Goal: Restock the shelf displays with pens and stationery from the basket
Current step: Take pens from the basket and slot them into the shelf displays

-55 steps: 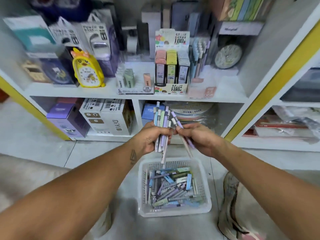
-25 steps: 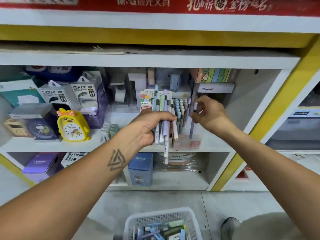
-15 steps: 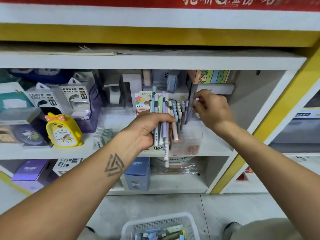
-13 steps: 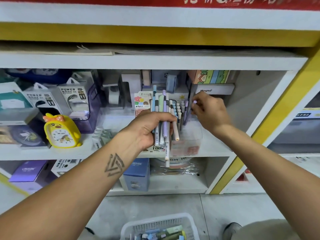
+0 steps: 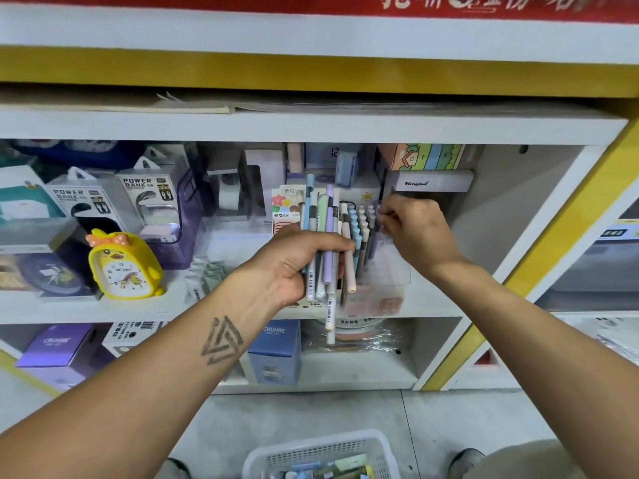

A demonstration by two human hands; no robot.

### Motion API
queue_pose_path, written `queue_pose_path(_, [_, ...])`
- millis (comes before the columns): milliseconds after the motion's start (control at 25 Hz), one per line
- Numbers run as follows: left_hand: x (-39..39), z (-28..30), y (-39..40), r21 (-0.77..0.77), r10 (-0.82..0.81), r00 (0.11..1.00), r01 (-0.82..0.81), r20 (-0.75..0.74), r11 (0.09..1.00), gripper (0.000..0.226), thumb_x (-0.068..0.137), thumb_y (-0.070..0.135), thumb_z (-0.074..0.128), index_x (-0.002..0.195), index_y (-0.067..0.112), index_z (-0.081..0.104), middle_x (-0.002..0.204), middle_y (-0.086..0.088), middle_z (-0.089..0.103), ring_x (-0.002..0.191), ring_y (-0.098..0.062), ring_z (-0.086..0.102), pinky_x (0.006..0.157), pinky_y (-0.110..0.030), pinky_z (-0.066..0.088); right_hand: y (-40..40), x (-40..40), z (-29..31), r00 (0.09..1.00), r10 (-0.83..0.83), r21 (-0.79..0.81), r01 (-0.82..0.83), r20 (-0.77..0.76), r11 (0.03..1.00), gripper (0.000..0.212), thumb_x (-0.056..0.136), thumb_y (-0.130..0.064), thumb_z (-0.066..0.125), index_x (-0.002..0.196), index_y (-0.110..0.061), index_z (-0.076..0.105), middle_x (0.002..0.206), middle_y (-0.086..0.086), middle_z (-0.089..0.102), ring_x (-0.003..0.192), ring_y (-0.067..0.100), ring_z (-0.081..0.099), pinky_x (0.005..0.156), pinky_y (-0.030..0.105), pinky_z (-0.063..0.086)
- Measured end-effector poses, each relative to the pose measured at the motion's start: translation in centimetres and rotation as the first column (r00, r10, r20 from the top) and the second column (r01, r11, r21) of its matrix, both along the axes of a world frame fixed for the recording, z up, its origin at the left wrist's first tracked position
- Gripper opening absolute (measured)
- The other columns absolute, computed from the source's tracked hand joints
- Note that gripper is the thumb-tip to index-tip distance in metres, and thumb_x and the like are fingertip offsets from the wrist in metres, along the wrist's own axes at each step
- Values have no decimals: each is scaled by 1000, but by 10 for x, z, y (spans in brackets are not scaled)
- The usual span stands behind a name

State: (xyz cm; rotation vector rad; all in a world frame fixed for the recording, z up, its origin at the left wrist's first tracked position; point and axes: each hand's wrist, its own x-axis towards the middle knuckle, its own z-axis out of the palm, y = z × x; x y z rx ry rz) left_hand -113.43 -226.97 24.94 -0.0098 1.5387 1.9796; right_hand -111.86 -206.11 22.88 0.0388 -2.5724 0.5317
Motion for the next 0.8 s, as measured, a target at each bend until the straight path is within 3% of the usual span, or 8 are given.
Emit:
queue_pose_path(120, [-2, 0, 1, 3, -6, 1000, 6, -17, 1000, 20, 73, -10, 74, 91, -2, 74, 80, -18, 73, 65, -28, 71, 62, -40, 61, -4, 0, 6, 999, -47, 83, 46, 13, 996, 22, 100, -16, 55, 100, -5, 75, 92, 9, 68, 86, 27, 62, 77, 35, 50])
queue_pose_path(200, [-2, 0, 3, 8, -38, 999, 39, -32, 999, 21, 73, -11, 74, 90, -1, 75, 82, -19, 73, 69, -30, 72, 65, -42, 61, -12, 5, 17, 999, -13, -239, 25, 53, 971, 22, 100, -26, 59, 106, -11, 74, 84, 0, 71, 73, 16, 63, 68, 28, 48])
queue_pose_path(280, [0, 1, 7, 23, -83, 995, 84, -52, 996, 20, 72, -12, 73, 87, 2, 77, 85, -19, 74, 75, -31, 74, 67, -43, 61, -18, 12, 27, 980, 145, -665, -20, 134, 747, 21, 96, -31, 66, 106, -13, 71, 75, 1, 74, 56, 15, 61, 52, 28, 45])
queue_pose_path(320, [2, 1, 9, 30, -106, 992, 108, -62, 994, 22, 72, -12, 73, 89, 2, 77, 88, -20, 75, 79, -32, 74, 70, -46, 61, -20, 15, 30, 966, 210, -762, -22, 150, 647, 20, 94, -29, 69, 105, -11, 71, 73, 3, 73, 53, 17, 59, 47, 27, 42])
queue_pose_path(440, [4, 0, 13, 43, -153, 986, 156, -59, 987, 29, 71, -11, 73, 98, -1, 76, 97, -21, 74, 89, -33, 73, 82, -54, 58, -24, 22, 33, 952, 266, -850, -13, 150, 526, 19, 87, -8, 75, 105, -2, 70, 71, 12, 69, 52, 18, 57, 47, 26, 43])
queue_pose_path(560, [0, -2, 11, 28, -112, 994, 111, 18, 993, 25, 69, -5, 75, 94, -3, 74, 84, -19, 73, 69, -25, 70, 71, -42, 61, -16, 22, 38, 988, 156, -890, -55, 18, 453, 19, 87, 4, 71, 105, 1, 64, 68, 14, 69, 50, 17, 61, 52, 26, 51])
queue_pose_path(680, [-11, -2, 2, -1, -38, 999, 38, 23, 999, 13, 68, -2, 73, 81, -4, 72, 76, -17, 69, 59, -21, 64, 64, -33, 59, -4, 22, 34, 995, 61, -743, -99, -78, 662, 23, 91, 1, 68, 101, -16, 56, 62, 2, 68, 52, 14, 66, 53, 25, 55])
queue_pose_path(800, [-16, 0, -2, 16, -17, 1000, 17, 26, 1000, 4, 72, -3, 69, 71, 0, 72, 71, -15, 67, 57, -22, 63, 60, -33, 58, -6, 22, 16, 997, 71, -453, -46, 37, 890, 28, 93, -10, 67, 92, -34, 52, 69, 0, 66, 62, 14, 69, 63, 42, 61])
